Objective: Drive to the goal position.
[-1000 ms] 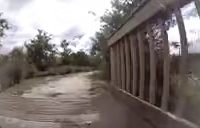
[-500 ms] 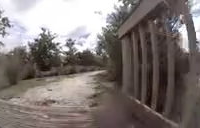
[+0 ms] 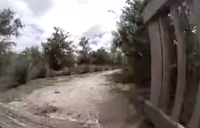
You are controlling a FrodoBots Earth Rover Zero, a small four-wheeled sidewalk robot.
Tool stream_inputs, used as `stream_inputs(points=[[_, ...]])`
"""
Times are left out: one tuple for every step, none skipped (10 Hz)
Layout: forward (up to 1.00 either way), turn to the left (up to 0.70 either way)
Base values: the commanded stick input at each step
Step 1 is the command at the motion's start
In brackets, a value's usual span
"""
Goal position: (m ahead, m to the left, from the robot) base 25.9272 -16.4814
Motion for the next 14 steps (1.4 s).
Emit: stream_inputs(points=[[0.99, 0.0], [1.0, 0.0], [1.0, 0.0], [1.0, 0.0], [1.0, 0.0], [1.0, 0.0], [1.0, 0.0], [1.0, 0.0], [1.0, 0.0], [1.0, 0.0], [1.0, 0.0], [1.0, 0.0], [1.0, 0.0], [1.0, 0.0]])
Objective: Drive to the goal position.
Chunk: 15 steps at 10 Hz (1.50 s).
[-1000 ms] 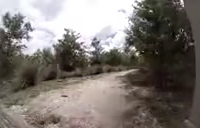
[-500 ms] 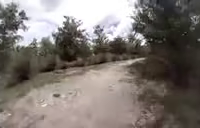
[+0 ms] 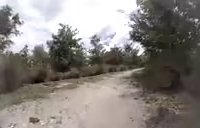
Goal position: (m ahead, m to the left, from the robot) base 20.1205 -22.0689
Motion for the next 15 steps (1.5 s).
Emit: stream_inputs(points=[[1.0, 0.0], [1.0, 0.0], [1.0, 0.0], [0.97, 0.0], [0.93, 0.0], [0.95, 0.0], [0.96, 0.0], [0.99, 0.0], [1.0, 0.0], [1.0, 0.0], [1.0, 0.0], [1.0, 0.0], [1.0, 0.0], [1.0, 0.0], [1.0, 0.0]])
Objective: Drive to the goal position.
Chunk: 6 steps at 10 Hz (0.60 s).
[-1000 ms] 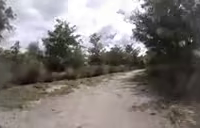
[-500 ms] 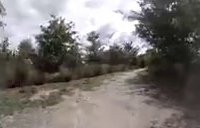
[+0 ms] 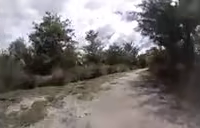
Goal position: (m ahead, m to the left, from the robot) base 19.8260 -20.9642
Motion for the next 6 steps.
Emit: stream_inputs(points=[[1.0, 0.0], [1.0, 0.0], [1.0, 0.0], [1.0, 0.0], [1.0, 0.0], [1.0, -0.26]])
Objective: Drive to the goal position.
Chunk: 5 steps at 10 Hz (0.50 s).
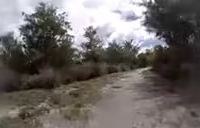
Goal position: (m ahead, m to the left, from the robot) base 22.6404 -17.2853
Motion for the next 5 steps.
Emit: stream_inputs(points=[[1.0, -0.4], [1.0, -0.4], [1.0, -0.4], [1.0, -0.24], [1.0, -0.02]])
